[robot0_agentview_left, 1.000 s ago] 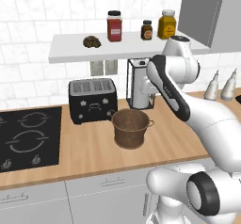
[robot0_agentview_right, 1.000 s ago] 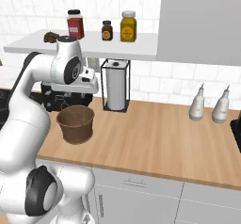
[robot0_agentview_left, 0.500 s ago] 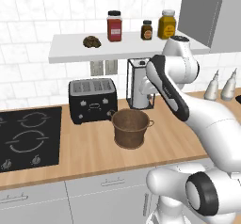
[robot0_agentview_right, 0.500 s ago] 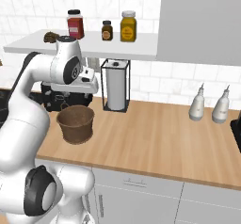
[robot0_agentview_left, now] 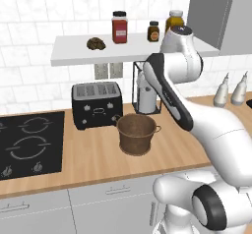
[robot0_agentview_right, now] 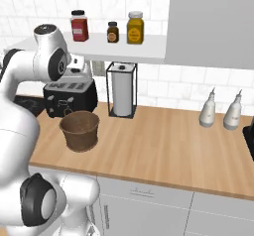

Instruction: Open the cabinet, pick up the bread from the cabinet and place it in the basket. Then move the basket to the dining counter.

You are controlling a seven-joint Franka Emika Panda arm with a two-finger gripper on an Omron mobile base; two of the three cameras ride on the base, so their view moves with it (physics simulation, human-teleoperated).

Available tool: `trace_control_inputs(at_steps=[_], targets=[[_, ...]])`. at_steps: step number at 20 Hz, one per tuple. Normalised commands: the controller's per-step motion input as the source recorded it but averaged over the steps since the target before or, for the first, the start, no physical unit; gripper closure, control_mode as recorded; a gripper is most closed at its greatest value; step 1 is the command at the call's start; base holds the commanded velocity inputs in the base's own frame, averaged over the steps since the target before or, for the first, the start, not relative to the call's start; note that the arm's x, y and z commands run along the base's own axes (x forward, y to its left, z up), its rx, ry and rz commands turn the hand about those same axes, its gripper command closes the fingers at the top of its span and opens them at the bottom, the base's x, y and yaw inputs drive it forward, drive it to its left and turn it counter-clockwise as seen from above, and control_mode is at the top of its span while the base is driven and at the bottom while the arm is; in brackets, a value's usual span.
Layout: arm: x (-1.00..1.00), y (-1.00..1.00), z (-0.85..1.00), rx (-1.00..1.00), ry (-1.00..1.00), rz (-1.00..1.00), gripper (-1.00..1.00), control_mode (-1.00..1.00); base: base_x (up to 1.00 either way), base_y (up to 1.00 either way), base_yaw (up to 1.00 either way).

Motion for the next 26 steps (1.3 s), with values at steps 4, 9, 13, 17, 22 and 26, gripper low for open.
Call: trace_control_inputs(at_steps=[4,9,13,17,22,26], targets=[[0.08,0.54,0.72,0.0,-0.24,0.04,-1.0,-1.0,0.0,0.0,0.0],[0.2,0.55,0.72,0.04,-0.14,0.01,-1.0,-1.0,0.0,0.0,0.0],[0.37,0.65,0.86,0.06,-0.03,0.05,-1.0,-1.0,0.0,0.0,0.0],[0.6,0.59,0.53,0.06,-0.01,0.11,-1.0,-1.0,0.0,0.0,0.0],[0.92,0.39,-0.08,0.0,-0.01,0.05,-1.0,-1.0,0.0,0.0,0.0],[0.64,0.17,0.0,0.0,-0.03,0.0,-1.0,-1.0,0.0,0.0,0.0]])
